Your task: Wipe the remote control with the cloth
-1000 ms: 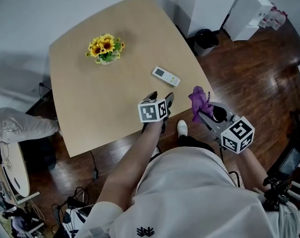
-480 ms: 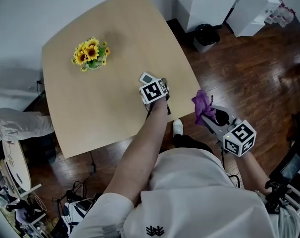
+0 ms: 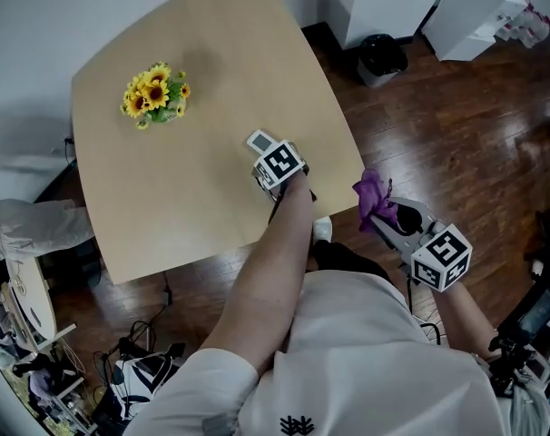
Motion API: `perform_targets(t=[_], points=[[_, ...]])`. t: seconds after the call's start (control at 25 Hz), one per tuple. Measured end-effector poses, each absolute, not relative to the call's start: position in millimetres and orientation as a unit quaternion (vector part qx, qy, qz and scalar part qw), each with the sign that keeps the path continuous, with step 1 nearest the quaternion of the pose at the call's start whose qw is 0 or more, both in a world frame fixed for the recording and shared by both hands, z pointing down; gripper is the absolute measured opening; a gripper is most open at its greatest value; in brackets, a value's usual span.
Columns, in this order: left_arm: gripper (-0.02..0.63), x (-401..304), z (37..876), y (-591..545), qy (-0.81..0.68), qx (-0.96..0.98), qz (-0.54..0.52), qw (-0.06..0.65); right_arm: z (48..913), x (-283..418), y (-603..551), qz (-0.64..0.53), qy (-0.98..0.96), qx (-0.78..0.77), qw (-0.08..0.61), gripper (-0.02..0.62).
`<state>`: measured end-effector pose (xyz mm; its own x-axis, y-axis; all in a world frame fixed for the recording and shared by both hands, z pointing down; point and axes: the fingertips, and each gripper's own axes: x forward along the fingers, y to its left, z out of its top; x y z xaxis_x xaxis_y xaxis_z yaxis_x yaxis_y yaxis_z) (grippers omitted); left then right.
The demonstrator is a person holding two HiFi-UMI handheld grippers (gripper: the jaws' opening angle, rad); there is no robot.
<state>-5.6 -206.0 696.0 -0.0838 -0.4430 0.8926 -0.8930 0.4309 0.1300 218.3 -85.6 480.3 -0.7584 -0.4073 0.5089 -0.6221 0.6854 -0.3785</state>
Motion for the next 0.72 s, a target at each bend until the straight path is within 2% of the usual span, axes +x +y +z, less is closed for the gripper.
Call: perform_targets(t=[0.24,0.72], points=[[0.288,-14,692,-194,-0.706,0.493,0.247,0.444,486,223,-82,0.281,-0.894,0.287,0.198,0.126],[0.278,-2,673,-169,-0.617,0.613,0.298,0.394,481,213,-87,0.272,-0.906,0.27,0.178,0.126]])
